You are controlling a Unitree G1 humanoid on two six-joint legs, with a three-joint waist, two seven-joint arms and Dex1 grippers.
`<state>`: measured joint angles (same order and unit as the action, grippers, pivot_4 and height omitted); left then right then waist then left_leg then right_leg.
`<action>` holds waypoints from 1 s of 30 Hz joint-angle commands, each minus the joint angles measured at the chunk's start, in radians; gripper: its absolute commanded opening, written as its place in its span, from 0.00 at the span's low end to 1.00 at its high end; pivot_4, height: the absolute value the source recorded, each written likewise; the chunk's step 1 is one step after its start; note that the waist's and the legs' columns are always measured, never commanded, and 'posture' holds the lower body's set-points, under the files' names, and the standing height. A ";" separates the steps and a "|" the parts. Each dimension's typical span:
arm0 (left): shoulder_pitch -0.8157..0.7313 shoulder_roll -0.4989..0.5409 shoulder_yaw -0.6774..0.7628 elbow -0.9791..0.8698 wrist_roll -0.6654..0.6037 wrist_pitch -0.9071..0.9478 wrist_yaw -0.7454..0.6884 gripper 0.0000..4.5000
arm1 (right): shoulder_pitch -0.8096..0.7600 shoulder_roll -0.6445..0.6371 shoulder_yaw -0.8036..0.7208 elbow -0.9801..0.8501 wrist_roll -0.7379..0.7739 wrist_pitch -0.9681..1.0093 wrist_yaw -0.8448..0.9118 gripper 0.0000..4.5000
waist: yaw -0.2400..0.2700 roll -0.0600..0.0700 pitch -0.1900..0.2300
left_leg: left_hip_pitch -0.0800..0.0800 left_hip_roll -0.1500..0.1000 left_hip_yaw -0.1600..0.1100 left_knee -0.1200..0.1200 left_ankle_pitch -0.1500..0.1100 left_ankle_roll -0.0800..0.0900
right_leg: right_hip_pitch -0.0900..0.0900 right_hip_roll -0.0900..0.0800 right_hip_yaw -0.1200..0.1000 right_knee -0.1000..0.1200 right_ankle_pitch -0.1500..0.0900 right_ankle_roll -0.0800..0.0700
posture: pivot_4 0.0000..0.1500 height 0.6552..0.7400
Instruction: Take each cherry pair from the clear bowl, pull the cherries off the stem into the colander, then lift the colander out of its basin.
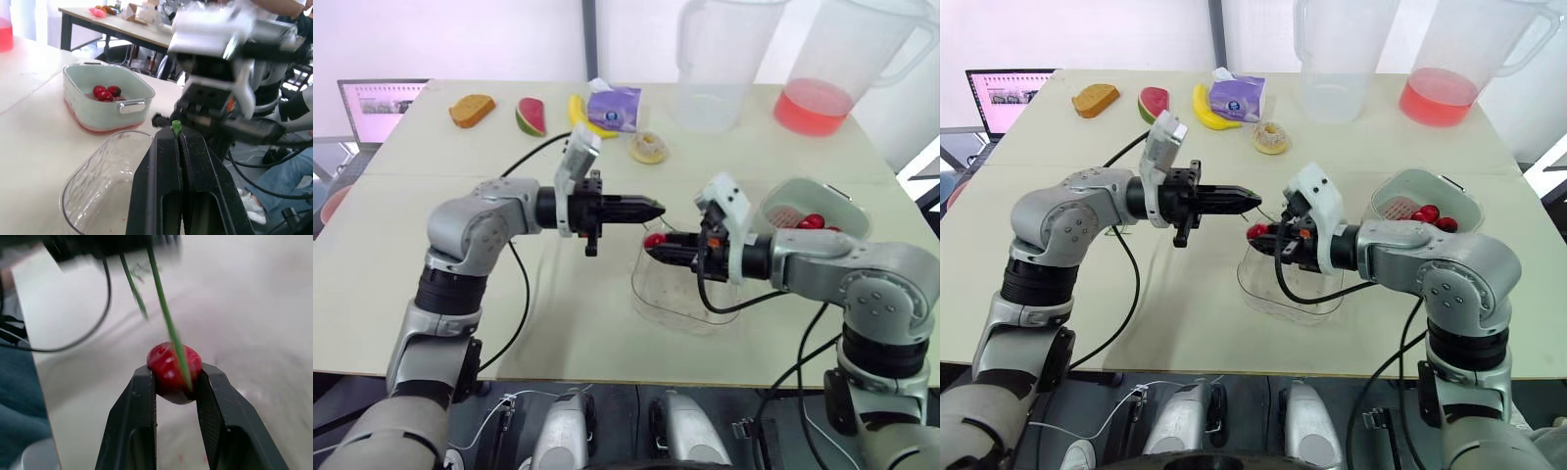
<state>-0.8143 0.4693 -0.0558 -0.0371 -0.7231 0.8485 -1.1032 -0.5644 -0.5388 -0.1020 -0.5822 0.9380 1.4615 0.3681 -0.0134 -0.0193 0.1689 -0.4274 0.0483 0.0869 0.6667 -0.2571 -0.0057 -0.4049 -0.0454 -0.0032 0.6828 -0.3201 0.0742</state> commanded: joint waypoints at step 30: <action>0.167 -0.006 0.429 -0.104 -0.291 0.313 0.539 0.00 | 0.031 -0.115 -0.309 0.331 -0.440 -0.245 -0.279 0.84 | -0.004 0.000 0.000 | 0.000 0.000 0.001 -0.001 0.003 -0.005 | 0.000 0.000 0.000 0.000 0.000 0.000 | 1.00 1.00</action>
<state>-0.6502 0.4625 0.3159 -0.0996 -0.9704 1.1526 -0.6122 -0.5001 -0.6467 -0.3881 -0.2175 0.4967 1.2499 0.0780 -0.0177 -0.0193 0.1690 -0.4269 0.0487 0.0876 0.6656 -0.2538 -0.0114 -0.4052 -0.0454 -0.0027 0.6828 -0.3201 0.0742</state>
